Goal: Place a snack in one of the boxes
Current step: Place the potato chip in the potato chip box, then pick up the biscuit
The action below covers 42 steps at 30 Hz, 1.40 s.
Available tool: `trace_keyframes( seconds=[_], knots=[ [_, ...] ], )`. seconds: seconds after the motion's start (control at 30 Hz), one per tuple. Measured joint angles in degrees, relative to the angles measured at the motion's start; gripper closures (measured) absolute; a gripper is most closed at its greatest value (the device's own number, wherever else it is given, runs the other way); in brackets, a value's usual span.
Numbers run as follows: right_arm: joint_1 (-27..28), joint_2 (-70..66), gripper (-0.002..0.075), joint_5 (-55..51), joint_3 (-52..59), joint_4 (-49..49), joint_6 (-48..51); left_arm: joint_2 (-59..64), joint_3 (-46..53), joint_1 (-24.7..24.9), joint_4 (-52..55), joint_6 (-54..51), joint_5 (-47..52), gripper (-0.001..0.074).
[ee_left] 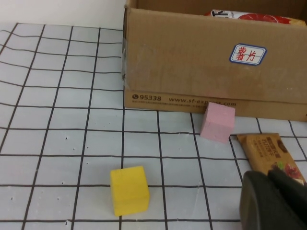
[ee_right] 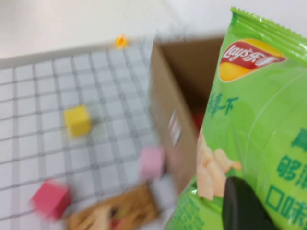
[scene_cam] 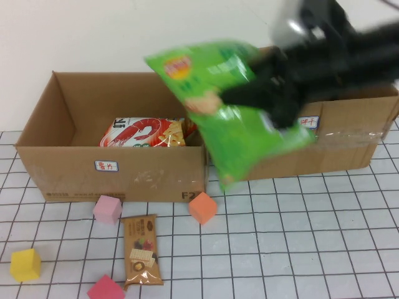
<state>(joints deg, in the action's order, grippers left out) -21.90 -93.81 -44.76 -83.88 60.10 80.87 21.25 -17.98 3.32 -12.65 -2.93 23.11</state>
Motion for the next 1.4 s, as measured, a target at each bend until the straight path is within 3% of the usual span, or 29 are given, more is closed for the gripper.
trace_keyframes(
  seconds=[0.23,0.43,0.5,0.67,0.83,0.93,1.0,1.07,1.17,1.23,1.4],
  knots=[
    [-6.0,-16.7,0.0538,2.0,-25.1,-6.2,0.3,0.0,0.0,0.0,-0.3,0.0,0.0,0.0736],
    [-7.7,-31.1,0.0532,5.9,-41.3,-7.4,0.3,0.0,0.0,0.0,-0.3,0.0,0.0,0.0736],
    [-7.7,-34.2,0.0468,6.1,-44.9,-7.4,-0.2,0.0,0.0,0.0,-0.4,0.0,0.0,0.0736],
    [-7.7,-37.8,0.0191,4.2,-47.3,-8.3,-3.6,0.0,0.0,0.0,-0.4,0.0,0.1,0.0736],
    [-7.8,-36.0,0.0153,0.2,-47.6,-12.4,-4.1,0.0,0.0,0.0,-0.9,0.0,0.2,0.0736],
    [-7.8,-32.4,0.0184,-2.0,-47.6,-16.8,-5.6,0.0,0.0,0.0,-2.1,0.0,0.5,0.0736],
    [-7.8,-29.3,0.0248,-4.6,-47.6,-21.8,-9.7,0.4,0.0,0.0,-3.7,0.0,1.0,0.0736],
    [-7.8,-25.7,0.0349,-8.9,-47.7,-29.6,-15.6,1.8,-0.7,0.0,-6.0,0.0,2.9,0.0736],
    [-7.8,-20.3,0.0563,-18.8,-48.2,-41.4,-23.4,7.7,-3.8,0.0,-9.7,0.0,5.9,0.0736],
    [-7.6,-17.2,0.0656,-24.3,-48.2,-47.6,-26.8,12.5,-6.0,0.0,-11.0,-0.1,6.6,0.0736],
    [-4.8,-10.5,0.0714,-24.8,-44.4,-52.0,-33.3,27.1,-12.3,0.9,-11.7,-3.3,8.4,0.0736]
  ],
)
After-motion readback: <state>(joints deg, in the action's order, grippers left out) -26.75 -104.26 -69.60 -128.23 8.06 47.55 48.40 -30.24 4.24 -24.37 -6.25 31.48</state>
